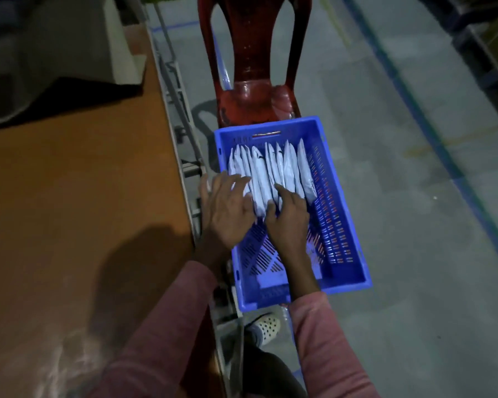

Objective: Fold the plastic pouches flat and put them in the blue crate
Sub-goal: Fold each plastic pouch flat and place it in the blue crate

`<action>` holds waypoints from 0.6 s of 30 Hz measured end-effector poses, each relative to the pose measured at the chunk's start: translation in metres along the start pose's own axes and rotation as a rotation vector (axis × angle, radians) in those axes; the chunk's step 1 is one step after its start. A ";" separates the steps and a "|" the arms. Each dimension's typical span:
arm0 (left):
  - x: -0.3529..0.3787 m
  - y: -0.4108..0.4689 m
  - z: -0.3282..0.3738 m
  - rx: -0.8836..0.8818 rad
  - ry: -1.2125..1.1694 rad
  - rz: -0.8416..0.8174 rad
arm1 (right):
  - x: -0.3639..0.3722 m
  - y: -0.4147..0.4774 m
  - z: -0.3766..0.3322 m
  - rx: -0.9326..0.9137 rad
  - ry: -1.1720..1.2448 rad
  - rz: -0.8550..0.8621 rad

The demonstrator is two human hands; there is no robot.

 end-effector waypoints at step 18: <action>-0.220 -0.180 -0.237 -0.321 -0.049 0.217 | 0.041 -0.141 -0.264 -0.535 0.138 -0.041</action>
Point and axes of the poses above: each hand's wrist, its own y-axis towards the middle knuckle, its own x-axis out of the palm, z = x × y, the point moved 2 cm from there along y, towards the middle knuckle, and after that the axes turned 8 degrees about -x, right-handed, at the moved point
